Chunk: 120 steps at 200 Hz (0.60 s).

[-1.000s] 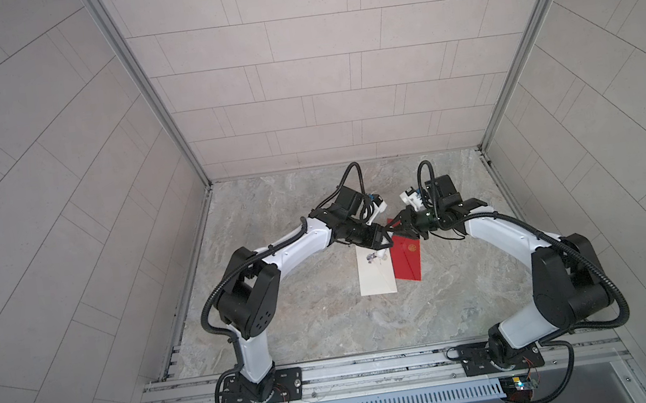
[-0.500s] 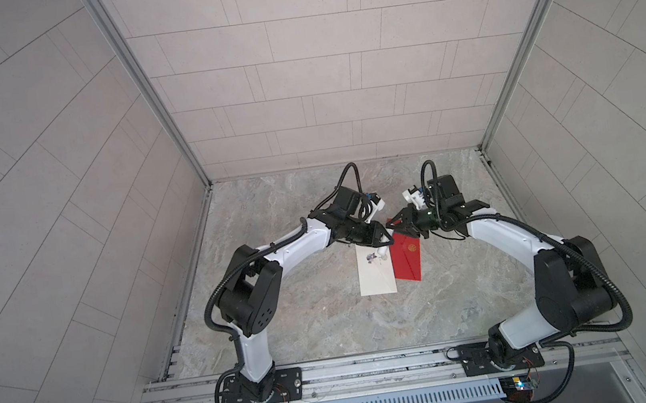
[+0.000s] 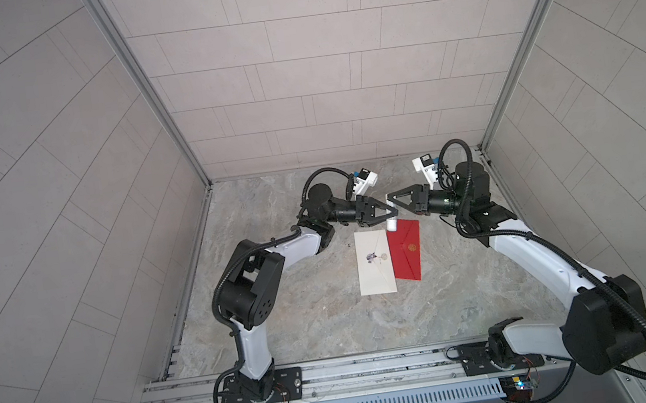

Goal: Place the letter into the envelope and seal it

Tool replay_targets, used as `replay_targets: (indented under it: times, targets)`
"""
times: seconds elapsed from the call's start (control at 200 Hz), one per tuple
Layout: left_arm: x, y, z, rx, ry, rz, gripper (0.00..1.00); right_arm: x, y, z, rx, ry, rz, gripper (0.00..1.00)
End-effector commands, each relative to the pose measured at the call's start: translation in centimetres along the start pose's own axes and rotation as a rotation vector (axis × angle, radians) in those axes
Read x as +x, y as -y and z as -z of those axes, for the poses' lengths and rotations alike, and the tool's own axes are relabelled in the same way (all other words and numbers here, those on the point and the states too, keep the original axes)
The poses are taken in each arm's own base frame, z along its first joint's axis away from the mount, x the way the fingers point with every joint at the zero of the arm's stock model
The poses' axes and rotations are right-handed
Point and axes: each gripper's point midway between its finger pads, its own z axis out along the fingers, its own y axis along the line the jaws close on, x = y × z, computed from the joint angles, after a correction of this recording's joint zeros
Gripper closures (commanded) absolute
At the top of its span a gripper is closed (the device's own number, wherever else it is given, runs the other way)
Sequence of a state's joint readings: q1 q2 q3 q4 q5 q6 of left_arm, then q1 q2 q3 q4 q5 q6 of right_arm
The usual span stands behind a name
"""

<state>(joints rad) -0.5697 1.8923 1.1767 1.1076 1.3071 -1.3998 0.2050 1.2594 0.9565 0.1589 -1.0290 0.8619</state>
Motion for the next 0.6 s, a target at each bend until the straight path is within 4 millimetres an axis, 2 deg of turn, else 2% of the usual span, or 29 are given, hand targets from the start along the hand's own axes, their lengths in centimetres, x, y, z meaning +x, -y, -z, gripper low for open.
replay_targets:
  times: [0.0, 0.09, 0.17, 0.24, 0.33, 0.355, 0.425, 0.495, 0.595]
  targets:
    - [-0.9, 4.2, 0.0, 0.09, -0.009, -0.1, 1.0, 3.3, -0.3, -0.2, -0.023, -0.138, 0.037, 0.74]
    - [-1.5, 3.6, 0.0, 0.081, 0.028, -0.105, 1.0, 3.1, -0.3, 0.4, 0.044, -0.134, 0.063, 0.51]
    - [-1.8, 2.1, 0.1, 0.048, 0.061, -0.101, 1.0, 2.2, -0.4, 1.1, 0.117, -0.108, 0.099, 0.44]
    - [-1.8, 0.2, 0.3, -0.02, 0.086, -0.1, 1.0, 1.4, -0.1, 1.7, 0.187, -0.079, 0.111, 0.42]
    - [-1.1, -3.4, 1.0, -0.2, 0.105, -0.118, 1.0, 0.6, 0.6, 2.4, 0.277, -0.05, 0.121, 0.42]
    - [-0.6, -5.3, 1.7, -0.303, 0.099, -0.102, 1.0, 0.4, 0.9, 2.6, 0.304, -0.042, 0.121, 0.42]
    - [0.7, -8.5, 4.2, -0.635, 0.044, -0.182, 1.0, 0.2, 1.6, 3.1, 0.363, -0.032, 0.115, 0.42]
    - [0.7, -9.4, 6.1, -0.842, 0.025, -0.275, 1.0, 0.1, 2.5, 3.5, 0.419, -0.021, 0.105, 0.41]
    - [0.5, -9.4, 7.5, -0.964, 0.049, -0.352, 1.0, 0.2, 3.5, 3.7, 0.46, -0.015, 0.08, 0.42]
